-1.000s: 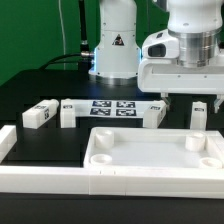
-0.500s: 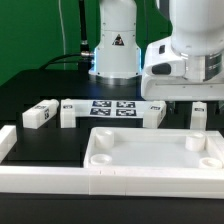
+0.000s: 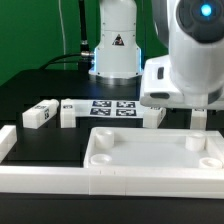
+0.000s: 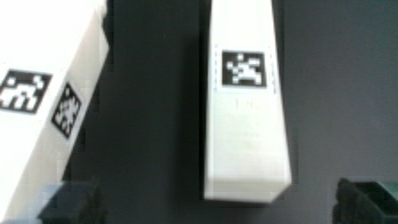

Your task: Assemble desk

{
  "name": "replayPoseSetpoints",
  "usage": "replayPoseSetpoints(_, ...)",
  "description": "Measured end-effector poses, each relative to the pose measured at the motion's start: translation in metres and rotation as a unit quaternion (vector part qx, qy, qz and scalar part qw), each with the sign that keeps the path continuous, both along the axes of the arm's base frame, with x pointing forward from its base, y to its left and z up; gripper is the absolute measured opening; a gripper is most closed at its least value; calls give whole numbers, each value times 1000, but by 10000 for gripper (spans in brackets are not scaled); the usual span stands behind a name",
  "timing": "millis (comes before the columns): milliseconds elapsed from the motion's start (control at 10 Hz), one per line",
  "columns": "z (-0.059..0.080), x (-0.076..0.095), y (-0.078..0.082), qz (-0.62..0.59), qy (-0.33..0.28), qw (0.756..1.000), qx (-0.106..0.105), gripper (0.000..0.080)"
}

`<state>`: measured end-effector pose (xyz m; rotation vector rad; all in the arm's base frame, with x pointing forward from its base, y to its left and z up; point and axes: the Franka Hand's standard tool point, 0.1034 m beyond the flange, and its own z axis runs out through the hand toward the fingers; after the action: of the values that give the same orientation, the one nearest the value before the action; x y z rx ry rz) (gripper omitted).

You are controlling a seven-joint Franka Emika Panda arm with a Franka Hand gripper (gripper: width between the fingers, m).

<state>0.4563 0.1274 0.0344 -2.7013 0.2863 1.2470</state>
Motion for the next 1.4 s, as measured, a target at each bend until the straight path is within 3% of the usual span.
replayPoseSetpoints(400,-9,-13,9,15,102,995,17,649)
replayPoseSetpoints(900,-26,-17,22,24,95,995,15,649)
replayPoseSetpoints(1100,-27,-16,24,25,92,995,15,649)
replayPoseSetpoints(1200,-27,-14,23,24,90,996,15,551)
replayPoseSetpoints(1300,-26,-12,22,23,89,996,15,367)
replayPoseSetpoints(1400,-25,-11,22,22,87,996,15,367)
